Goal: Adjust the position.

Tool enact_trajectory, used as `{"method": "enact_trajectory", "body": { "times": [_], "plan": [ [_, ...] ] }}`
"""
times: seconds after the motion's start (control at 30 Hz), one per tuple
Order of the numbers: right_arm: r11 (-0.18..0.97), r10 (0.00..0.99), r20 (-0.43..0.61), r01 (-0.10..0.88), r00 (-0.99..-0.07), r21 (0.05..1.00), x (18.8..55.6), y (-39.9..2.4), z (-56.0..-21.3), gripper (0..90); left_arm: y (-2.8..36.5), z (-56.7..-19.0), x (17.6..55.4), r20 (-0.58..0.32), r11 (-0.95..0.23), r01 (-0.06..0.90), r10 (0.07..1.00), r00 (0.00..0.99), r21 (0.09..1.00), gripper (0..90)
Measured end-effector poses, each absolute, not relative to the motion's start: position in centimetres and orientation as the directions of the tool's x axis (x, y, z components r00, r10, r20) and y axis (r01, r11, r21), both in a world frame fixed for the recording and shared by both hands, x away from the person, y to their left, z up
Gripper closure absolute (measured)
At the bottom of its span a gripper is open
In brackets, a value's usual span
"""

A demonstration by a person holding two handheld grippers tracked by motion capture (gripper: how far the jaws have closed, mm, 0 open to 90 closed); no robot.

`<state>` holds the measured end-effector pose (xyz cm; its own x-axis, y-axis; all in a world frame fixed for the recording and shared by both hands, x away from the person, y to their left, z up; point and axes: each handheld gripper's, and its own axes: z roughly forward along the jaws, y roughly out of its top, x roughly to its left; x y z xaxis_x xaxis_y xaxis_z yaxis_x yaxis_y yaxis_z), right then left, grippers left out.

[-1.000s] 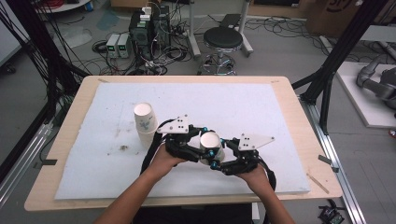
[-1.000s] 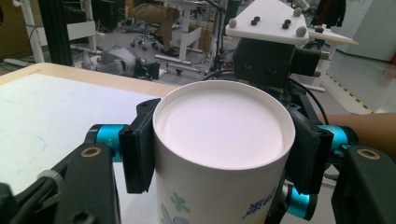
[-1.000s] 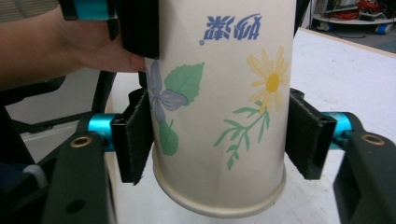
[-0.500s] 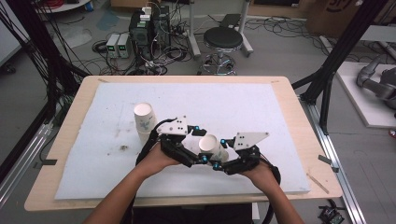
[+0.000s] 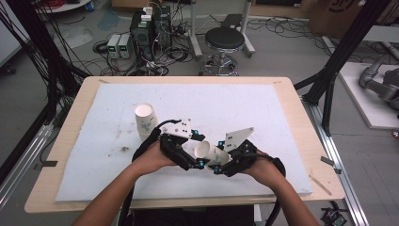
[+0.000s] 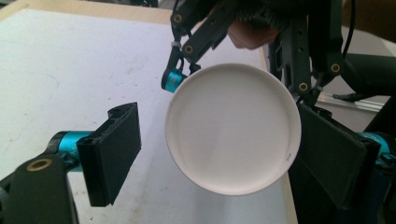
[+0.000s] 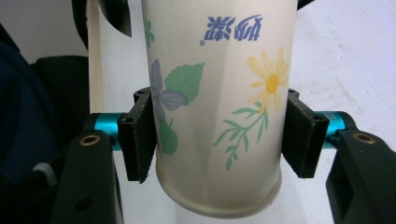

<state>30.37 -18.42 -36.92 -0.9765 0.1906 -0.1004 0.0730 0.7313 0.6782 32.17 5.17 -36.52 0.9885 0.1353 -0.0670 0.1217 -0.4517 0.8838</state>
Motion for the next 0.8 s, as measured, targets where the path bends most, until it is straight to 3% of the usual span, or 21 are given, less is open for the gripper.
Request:
{"method": "enact_trajectory", "body": {
  "times": [0.37, 0.6, 0.8],
  "plan": [
    [0.825, 0.130, -0.145, 0.026, -0.981, 0.564, 30.2, -17.0, -36.1, 36.8, 4.7, -37.0, 32.3, -0.082, -0.493, 0.120, 0.098, 0.992, 0.862, 22.1],
    [0.852, 0.118, -0.148, 0.024, -0.982, 0.523, 30.2, -16.7, -36.3, 36.8, 4.6, -37.1, 32.2, -0.070, -0.519, 0.085, 0.049, 0.996, 0.851, 35.3],
    [0.867, 0.094, -0.149, 0.008, -0.984, 0.498, 30.1, -16.6, -36.4, 33.3, 4.6, -37.2, 32.2, -0.063, -0.529, 0.074, 0.038, 0.997, 0.846, 37.3]
  ]
}}
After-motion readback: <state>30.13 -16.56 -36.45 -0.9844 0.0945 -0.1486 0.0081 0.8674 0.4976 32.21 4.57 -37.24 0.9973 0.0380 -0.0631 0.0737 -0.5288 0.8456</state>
